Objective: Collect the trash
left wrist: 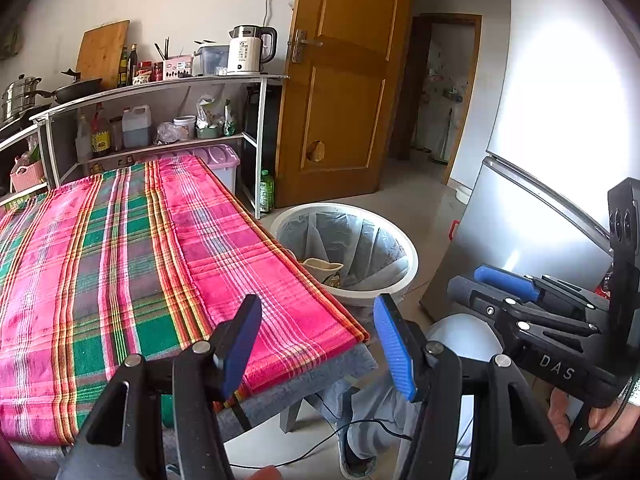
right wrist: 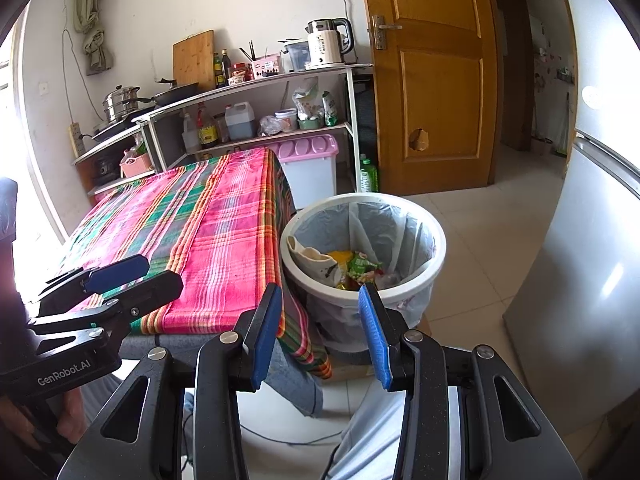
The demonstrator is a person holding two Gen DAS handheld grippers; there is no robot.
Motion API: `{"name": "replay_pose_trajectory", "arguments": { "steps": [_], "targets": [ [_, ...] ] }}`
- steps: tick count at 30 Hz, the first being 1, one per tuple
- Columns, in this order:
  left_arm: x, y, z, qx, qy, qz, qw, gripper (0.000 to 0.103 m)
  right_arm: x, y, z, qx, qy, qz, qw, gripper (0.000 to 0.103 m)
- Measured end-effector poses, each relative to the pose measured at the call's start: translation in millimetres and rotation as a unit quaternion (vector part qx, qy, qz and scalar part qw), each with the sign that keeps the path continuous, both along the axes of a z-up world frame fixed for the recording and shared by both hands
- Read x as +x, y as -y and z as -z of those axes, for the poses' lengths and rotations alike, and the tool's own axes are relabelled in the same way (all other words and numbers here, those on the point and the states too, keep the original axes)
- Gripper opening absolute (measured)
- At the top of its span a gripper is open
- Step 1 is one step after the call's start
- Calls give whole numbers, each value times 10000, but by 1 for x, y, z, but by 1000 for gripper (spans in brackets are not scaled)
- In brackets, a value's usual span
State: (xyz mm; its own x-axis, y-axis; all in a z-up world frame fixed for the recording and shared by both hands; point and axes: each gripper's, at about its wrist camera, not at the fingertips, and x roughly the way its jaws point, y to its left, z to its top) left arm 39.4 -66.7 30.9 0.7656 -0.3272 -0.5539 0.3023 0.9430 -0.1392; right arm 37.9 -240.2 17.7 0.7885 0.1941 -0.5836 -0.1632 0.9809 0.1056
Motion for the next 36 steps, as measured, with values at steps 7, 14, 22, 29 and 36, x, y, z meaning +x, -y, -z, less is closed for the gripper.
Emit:
{"name": "replay_pose_trajectory", "arguments": {
  "steps": [7,14,22,29,36],
  "targets": [
    [0,1,2,19,-13,-32,10000,60,0,0,0,-7,5,4,10000,41],
    [1,3,4,63,-36,-56,10000,60,0,-1,-1,-12,-17,-6,10000,41],
    [2,4,6,90,-64,-74,9999,60,0,-2,-1,-28,-13,-5,10000,41],
    [3,4,6,105,-70,-90,9999,60,1,-3,-1,-39,-16,-12,10000,41],
    [3,4,8,105,-97,-121,9998,60,2,-2,-1,-39,-17,-20,10000,41]
  ]
}}
